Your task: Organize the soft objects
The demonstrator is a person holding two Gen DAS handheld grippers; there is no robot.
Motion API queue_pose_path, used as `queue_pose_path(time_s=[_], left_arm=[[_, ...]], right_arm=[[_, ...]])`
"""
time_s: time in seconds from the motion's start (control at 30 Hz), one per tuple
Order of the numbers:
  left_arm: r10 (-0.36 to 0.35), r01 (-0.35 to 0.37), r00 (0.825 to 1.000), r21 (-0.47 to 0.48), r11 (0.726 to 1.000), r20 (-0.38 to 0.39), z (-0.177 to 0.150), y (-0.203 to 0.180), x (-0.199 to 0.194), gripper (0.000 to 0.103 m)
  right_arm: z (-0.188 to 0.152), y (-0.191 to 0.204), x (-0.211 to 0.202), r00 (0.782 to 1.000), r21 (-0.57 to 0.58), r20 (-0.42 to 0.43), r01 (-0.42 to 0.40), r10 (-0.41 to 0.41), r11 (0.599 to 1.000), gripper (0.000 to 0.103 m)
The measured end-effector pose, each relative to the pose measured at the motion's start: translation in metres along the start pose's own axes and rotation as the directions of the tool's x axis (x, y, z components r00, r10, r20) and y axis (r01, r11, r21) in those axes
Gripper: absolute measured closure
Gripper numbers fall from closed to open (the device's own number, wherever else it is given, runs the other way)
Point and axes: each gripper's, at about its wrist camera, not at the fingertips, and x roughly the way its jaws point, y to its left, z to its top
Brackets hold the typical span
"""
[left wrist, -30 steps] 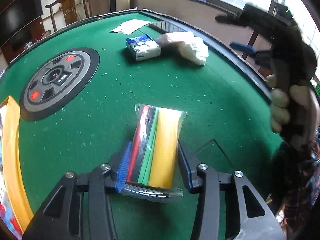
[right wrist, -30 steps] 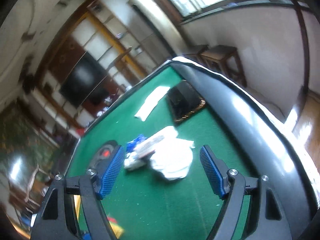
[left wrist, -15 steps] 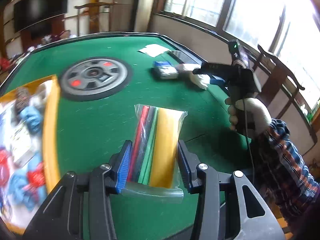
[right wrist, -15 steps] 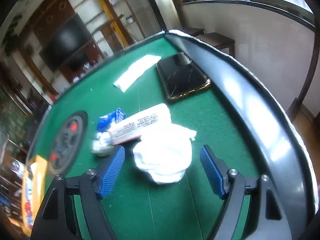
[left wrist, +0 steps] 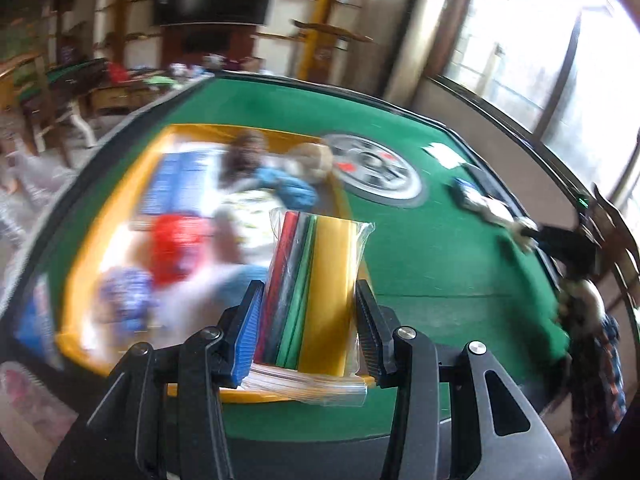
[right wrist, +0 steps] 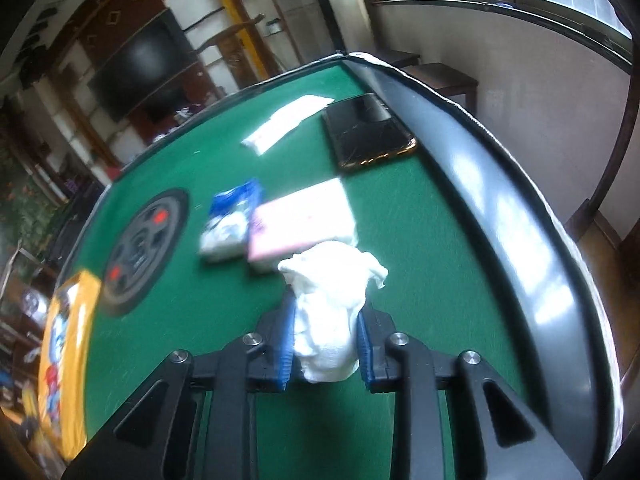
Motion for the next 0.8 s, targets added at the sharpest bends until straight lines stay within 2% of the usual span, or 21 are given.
queue_pose_path(time_s=[0.23, 0.37, 0.5, 0.6, 0.63, 0.73, 0.8], left_arm=[[0.114, -0.111, 0.993, -0.083, 0.990, 0.029, -0.003, 0.049, -0.009, 0.061], [0.176, -0.176, 0.984, -0.115, 0.978, -0.011, -0.010, 0.066, -0.004, 0.061], [0.242, -0.252, 0.966, -0.133, 0.959, -0.088, -0.013, 0.084, 0.014, 0.059], [0.281, -0.297, 0.950, -0.114, 0.948, -0.135, -0.010, 0.090, 0.030, 0.042], [0.284, -0.300, 0.947, -0.102, 0.948, -0.148, -0.009, 0.090, 0.035, 0.033], [0.295, -0.309, 0.942, -0.073, 0.948, -0.161, -0.008, 0.088, 0.045, 0.032], [0.275, -0.288, 0.953, -0.108, 0.951, -0.125, -0.008, 0.090, 0.038, 0.032]], right_arm=[[-0.026, 0.049, -0.033, 0.989, -0.090, -0.015, -0.149, 0.148, 0.985, 0.079], [-0.039, 0.095, -0.045, 0.972, -0.176, -0.042, -0.236, 0.232, 0.956, 0.079], [-0.055, 0.150, -0.047, 0.949, -0.269, -0.096, -0.316, 0.301, 0.910, 0.079], [-0.069, 0.186, -0.041, 0.932, -0.313, -0.141, -0.362, 0.334, 0.878, 0.079], [-0.074, 0.198, -0.039, 0.926, -0.328, -0.160, -0.378, 0.343, 0.866, 0.079], [-0.088, 0.237, -0.027, 0.899, -0.351, -0.228, -0.435, 0.375, 0.829, 0.079], [-0.099, 0.258, -0.023, 0.879, -0.362, -0.270, -0.471, 0.393, 0.805, 0.079]])
